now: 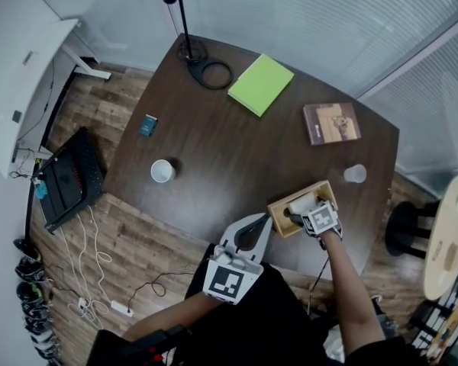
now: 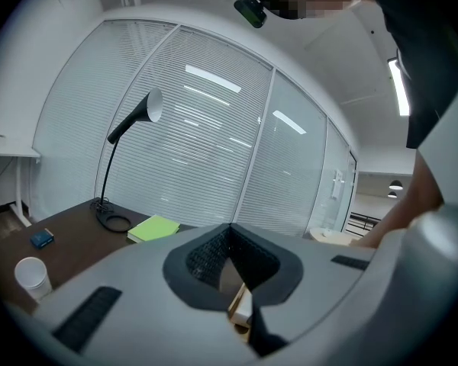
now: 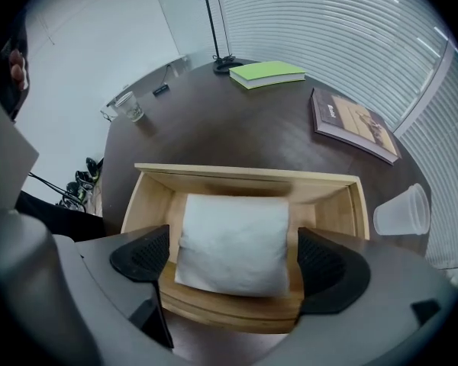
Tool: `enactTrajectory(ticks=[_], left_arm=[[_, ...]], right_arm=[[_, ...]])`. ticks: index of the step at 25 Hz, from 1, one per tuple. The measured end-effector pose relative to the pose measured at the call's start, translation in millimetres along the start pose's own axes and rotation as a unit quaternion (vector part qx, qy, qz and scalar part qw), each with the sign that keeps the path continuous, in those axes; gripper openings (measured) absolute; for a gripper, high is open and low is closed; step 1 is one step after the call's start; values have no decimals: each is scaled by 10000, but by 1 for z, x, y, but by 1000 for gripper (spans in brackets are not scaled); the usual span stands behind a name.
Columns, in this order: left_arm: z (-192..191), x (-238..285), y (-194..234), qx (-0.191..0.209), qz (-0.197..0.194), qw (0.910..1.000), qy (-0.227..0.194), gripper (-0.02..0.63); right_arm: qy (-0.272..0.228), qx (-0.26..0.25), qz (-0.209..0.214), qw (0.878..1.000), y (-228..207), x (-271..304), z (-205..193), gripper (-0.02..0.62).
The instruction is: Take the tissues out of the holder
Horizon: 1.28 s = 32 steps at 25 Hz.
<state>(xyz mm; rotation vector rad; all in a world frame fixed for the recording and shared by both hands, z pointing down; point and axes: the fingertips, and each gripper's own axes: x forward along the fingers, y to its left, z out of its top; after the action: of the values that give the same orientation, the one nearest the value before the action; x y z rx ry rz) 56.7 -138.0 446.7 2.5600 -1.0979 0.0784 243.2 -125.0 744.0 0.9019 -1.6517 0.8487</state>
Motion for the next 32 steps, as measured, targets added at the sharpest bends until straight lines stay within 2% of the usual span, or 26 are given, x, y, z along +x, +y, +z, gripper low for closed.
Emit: enactTrajectory(ticks=[5,10,13,18,24,32], left_arm=[[0,-1,5,-27,83,10000,2,0],[0,-4,9,-65,138,9999,6,0],[0,-5,11,-161,148,9998,-15,0],[-1,-6,12,-202,165,9997,-28,0],[-4,-10,17,-232,173,9996,-4,0],[-5,-12,24,-289,229,9993,-35,0]], right_arm=[[122,-100,-141,9998,-6,5,0,511],[532,-130,-218,9983,-7,11,-15,511],[813,-24,-107,9966,0,14,-25,510],[978,187,214,9948,15,18,-29,509],[732,3,176,9972,15,29,-12,509],[863,25,136,9962,7,32,-13,510]])
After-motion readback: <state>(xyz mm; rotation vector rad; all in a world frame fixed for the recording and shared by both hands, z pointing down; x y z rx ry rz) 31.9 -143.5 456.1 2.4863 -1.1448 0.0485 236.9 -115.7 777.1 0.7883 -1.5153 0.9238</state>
